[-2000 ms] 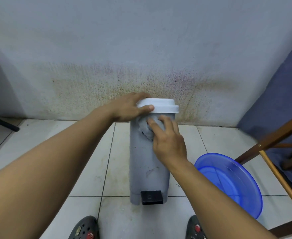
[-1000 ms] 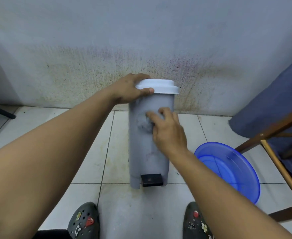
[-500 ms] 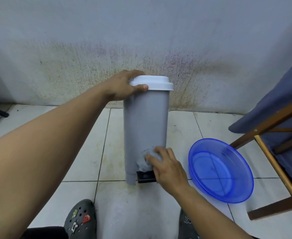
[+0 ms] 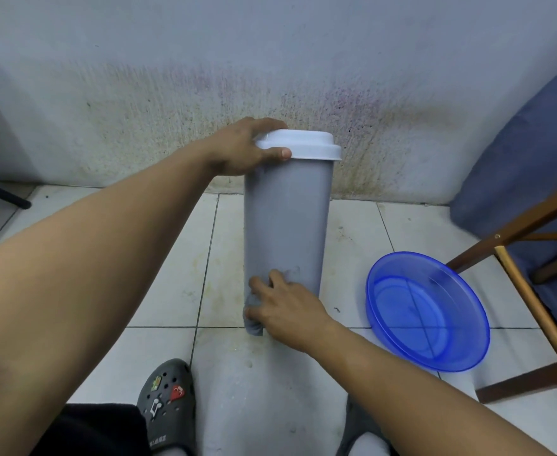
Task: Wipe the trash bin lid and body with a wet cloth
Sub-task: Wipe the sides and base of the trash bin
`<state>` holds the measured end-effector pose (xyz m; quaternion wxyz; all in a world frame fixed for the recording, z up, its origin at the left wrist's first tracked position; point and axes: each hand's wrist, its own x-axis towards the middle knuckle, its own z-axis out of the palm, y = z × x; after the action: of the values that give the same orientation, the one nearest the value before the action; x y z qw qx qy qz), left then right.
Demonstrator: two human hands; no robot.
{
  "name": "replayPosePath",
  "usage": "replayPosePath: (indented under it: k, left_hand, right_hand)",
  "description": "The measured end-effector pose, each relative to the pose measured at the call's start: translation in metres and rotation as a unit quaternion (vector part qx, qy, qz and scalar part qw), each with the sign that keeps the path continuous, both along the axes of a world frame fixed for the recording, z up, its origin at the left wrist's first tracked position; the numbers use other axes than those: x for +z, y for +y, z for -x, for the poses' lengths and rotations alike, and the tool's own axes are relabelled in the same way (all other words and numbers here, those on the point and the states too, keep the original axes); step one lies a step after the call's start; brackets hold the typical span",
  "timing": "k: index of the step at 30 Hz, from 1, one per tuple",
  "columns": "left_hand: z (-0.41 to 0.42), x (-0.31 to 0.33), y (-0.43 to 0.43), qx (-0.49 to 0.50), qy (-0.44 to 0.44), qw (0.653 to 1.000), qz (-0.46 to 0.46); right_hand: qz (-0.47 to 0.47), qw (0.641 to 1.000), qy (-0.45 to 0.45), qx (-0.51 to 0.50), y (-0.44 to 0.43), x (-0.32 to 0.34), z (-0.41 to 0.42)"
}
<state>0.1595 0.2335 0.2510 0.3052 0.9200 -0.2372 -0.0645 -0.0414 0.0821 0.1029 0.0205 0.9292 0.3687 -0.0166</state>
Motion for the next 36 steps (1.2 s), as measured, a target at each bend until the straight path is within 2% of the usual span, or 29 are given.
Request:
replayPosePath:
  k: [7,18,20,22,24,26,29,36]
  left_hand:
    - [-0.001,0.0,0.003,-0.006,0.003,1.0,-0.009]
    - [0.005,0.003,0.002,-0.006,-0.005,1.0,-0.017]
    - [0.007,0.004,0.002,-0.006,-0.007,1.0,-0.017]
    - [0.007,0.004,0.002,-0.006,-0.012,1.0,-0.022]
    - [0.007,0.004,0.0,-0.007,-0.016,1.0,-0.026]
    - [0.006,0.004,-0.001,-0.004,-0.015,1.0,-0.027]
    - [0.003,0.004,0.002,-0.003,-0.013,0.999,-0.035]
    - [-0.004,0.005,0.003,-0.01,-0.005,0.999,-0.042]
  right_hand:
    - [-0.018,0.996,0.019,-0.086,-0.039,-0.005,0.011]
    - [0.032,0.986,0.031,-0.163,-0.068,0.021,0.012]
    - [-0.044,0.978,0.011,-0.203,-0.064,0.04,0.002]
    - [-0.16,0.956,-0.048,-0.241,-0.056,0.061,-0.017]
    - [-0.222,0.933,-0.118,-0.258,-0.044,0.079,-0.038]
    - [-0.209,0.934,-0.153,-0.248,-0.025,0.091,-0.053]
    - [-0.153,0.962,-0.138,-0.179,0.005,0.087,-0.055]
    - [-0.036,0.992,-0.062,-0.099,0.043,0.005,-0.01]
